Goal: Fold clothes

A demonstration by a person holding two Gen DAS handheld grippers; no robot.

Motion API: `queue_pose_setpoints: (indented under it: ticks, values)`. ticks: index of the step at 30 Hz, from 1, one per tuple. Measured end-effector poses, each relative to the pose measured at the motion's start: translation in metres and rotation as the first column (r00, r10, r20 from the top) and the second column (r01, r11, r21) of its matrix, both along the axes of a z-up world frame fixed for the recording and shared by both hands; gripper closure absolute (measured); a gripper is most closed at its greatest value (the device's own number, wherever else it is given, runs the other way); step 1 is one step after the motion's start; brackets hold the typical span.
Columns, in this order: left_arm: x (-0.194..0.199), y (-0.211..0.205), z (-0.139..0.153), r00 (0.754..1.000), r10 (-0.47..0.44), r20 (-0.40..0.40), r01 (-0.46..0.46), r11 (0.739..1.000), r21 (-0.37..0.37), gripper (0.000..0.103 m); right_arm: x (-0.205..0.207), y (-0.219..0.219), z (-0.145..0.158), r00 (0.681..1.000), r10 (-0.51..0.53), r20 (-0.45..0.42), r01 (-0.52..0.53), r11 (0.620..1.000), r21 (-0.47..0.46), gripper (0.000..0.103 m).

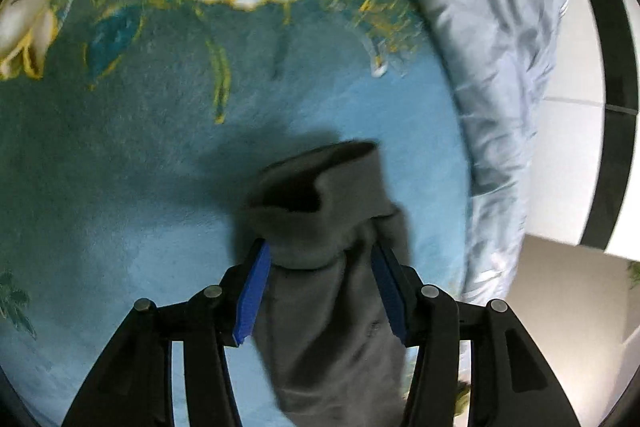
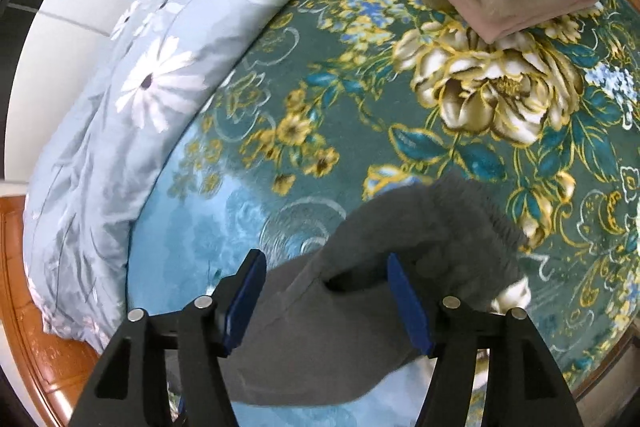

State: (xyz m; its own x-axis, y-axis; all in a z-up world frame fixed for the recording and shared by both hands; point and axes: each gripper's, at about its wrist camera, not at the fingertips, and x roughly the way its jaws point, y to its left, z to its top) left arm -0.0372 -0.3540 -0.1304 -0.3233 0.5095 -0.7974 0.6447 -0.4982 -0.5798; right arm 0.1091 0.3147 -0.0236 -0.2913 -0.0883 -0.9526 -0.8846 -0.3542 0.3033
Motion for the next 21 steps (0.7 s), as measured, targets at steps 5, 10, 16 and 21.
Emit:
queue_pose_setpoints:
  ticks: [5, 10, 16, 21]
  values:
    - [0.0, 0.01, -0.017, 1.0, 0.011, 0.014, -0.011, 1.0, 0.009, 0.051, 0.004, -0.028, 0.015, 0.999, 0.039, 0.002, -0.039, 0.999, -0.006, 0.036]
    - [-0.004, 0.018, -0.005, 0.999, -0.042, -0.006, 0.042, 0.998, -0.045, 0.07, -0.008, -0.057, 0.007, 0.993, 0.098, 0.062, -0.095, 0.995, -0.036, 0.036]
    - [-0.013, 0.034, 0.033, 0.965, -0.233, -0.118, 0.217, 0.967, -0.137, 0.082, -0.044, -0.103, -0.009, 0.977, 0.208, 0.046, -0.203, 0.974, -0.099, 0.036]
    - [-0.012, 0.025, 0.028, 0.96, -0.199, -0.195, 0.193, 0.98, -0.05, 0.08, -0.074, -0.139, -0.011, 0.936, 0.35, 0.03, -0.346, 0.933, -0.098, 0.036]
